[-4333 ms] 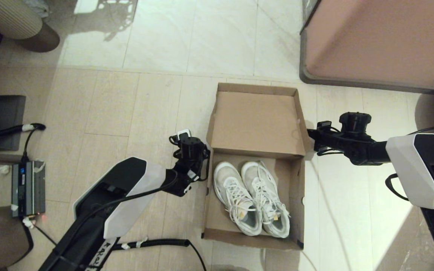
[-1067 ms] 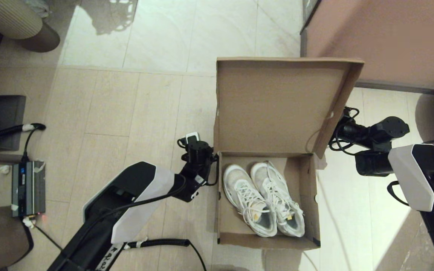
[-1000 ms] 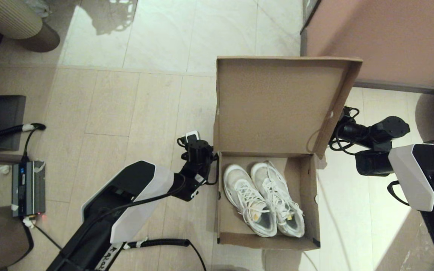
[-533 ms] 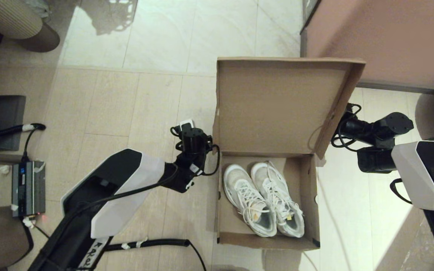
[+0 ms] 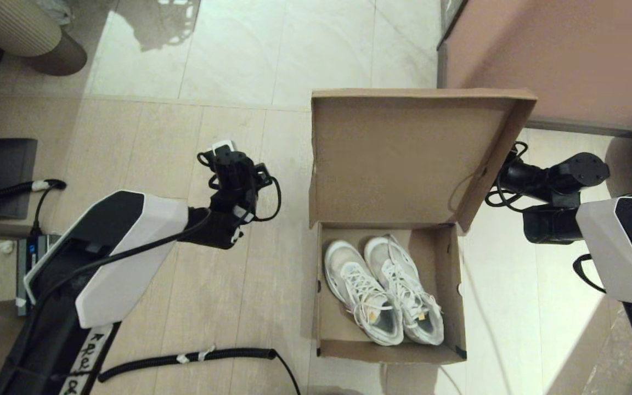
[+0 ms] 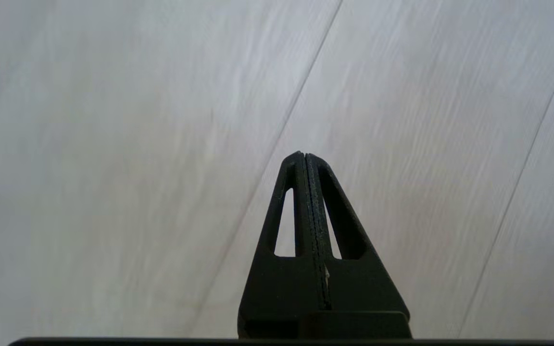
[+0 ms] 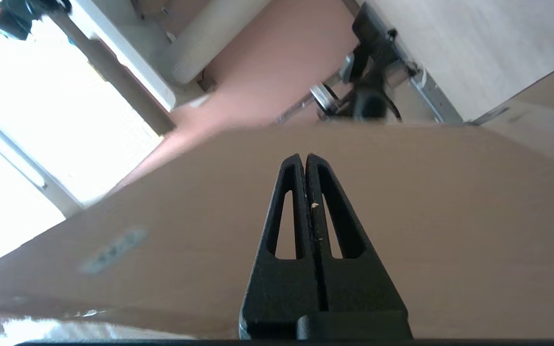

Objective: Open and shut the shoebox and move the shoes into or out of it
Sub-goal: Close the shoe box

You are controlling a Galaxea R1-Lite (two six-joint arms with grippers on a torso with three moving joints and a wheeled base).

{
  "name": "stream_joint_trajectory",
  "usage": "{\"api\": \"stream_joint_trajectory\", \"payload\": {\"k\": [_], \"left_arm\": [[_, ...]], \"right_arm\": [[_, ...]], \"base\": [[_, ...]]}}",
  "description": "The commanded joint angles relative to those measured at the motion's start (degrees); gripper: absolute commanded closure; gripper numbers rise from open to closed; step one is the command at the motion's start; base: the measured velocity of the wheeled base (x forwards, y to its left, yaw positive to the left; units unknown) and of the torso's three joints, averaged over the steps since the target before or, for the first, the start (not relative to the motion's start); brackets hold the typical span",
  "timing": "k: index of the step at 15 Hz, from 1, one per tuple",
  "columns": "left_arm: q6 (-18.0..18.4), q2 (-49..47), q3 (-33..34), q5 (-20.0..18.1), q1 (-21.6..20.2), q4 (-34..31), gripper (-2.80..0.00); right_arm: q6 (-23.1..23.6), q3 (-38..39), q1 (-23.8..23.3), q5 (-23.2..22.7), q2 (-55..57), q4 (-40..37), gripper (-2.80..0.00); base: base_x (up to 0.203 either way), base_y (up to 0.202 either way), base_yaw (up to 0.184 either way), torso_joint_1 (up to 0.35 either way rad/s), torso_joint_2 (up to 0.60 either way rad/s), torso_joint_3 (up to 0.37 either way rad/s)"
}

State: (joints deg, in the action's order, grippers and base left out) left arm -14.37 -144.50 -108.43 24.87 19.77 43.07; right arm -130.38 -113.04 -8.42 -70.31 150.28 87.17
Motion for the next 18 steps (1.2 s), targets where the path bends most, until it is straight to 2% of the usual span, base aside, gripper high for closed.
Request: {"api": "stream_joint_trajectory", "payload": {"k": [1, 6, 8, 10, 18], "left_arm": [[0.6, -1.3, -2.8, -1.5, -2.5, -0.3, 0.00], [0.8, -1.2, -2.7, -2.4, -2.5, -0.4, 0.00], [0.8, -1.5, -2.7, -4.0, -2.4, -0.2, 0.00], [0.7, -1.6, -2.7, -4.0, -2.1, 0.3, 0.00], [0.5, -1.8, -2.7, -4.8, -0.2, 0.5, 0.00]], "right_arm": [[-1.1, 0.0, 0.0, -0.8, -1.3, 0.5, 0.00], [-4.7, 0.0, -0.5, -1.3, -6.3, 0.5, 0.00], [-8.0, 0.1, -1.0, -4.1, -8.1, 0.5, 0.00], [-9.7, 0.1, -1.6, -5.2, -9.1, 0.5, 0.00], [-11.0, 1.5, -3.1, -17.3, -11.9, 0.5, 0.00]], "base": [[0.000, 0.000, 0.000, 0.000, 0.00, 0.000], [0.000, 0.000, 0.000, 0.000, 0.00, 0.000], [0.000, 0.000, 0.000, 0.000, 0.00, 0.000], [0.000, 0.000, 0.000, 0.000, 0.00, 0.000], [0.000, 0.000, 0.000, 0.000, 0.00, 0.000]]}}
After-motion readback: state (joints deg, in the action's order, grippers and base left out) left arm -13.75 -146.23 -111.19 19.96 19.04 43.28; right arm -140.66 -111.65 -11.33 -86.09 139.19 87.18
